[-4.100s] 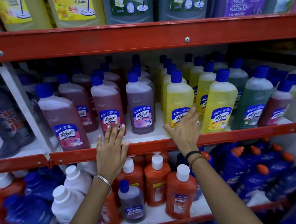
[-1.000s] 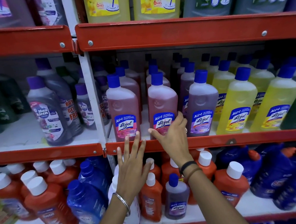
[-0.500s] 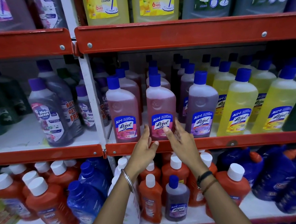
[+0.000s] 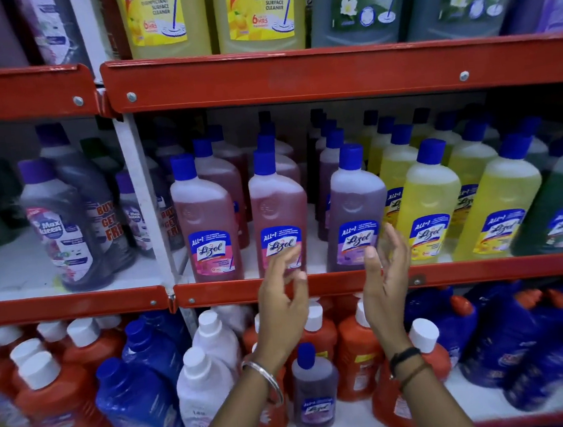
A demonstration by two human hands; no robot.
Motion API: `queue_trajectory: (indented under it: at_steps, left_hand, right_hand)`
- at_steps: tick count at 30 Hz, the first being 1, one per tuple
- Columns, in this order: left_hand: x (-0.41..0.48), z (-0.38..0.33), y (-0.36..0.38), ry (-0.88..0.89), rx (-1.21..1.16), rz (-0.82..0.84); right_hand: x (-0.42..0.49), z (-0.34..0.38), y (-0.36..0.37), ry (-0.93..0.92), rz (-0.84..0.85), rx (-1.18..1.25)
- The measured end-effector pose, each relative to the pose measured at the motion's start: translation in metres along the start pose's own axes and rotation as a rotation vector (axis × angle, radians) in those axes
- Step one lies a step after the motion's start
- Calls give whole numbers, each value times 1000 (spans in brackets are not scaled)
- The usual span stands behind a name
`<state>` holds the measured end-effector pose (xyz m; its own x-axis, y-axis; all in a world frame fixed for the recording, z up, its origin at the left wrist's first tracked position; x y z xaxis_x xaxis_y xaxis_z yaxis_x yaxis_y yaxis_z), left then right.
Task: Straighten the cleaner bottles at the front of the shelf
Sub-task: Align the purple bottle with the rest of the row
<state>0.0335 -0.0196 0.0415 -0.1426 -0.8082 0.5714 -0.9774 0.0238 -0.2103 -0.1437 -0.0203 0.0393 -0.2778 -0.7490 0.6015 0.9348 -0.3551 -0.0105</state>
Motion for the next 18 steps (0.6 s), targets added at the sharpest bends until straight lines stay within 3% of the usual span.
queue_trajectory:
  at_steps: [4,9,18]
  left_hand:
    - [16,10,41,-165,-63,244]
    - [23,18,61,-271,-104,387]
    - [25,20,66,-342,-211,353]
  right_hand:
    - [9,-20,1,159,201,39]
    - [14,-39,-11,200,224,128]
    - [17,-39,-19,228,236,269]
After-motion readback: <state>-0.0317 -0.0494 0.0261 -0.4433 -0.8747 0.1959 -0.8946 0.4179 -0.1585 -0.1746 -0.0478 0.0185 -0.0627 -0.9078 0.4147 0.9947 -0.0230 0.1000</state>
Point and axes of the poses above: each hand's wrist, its own x-axis towards the middle knuckle, its own y-axis out of the palm, z = x × y, the point moved 6 cm from there along x, towards the middle knuckle, and after that the axes turned 12 degrees about z, right-handed, at the moved point
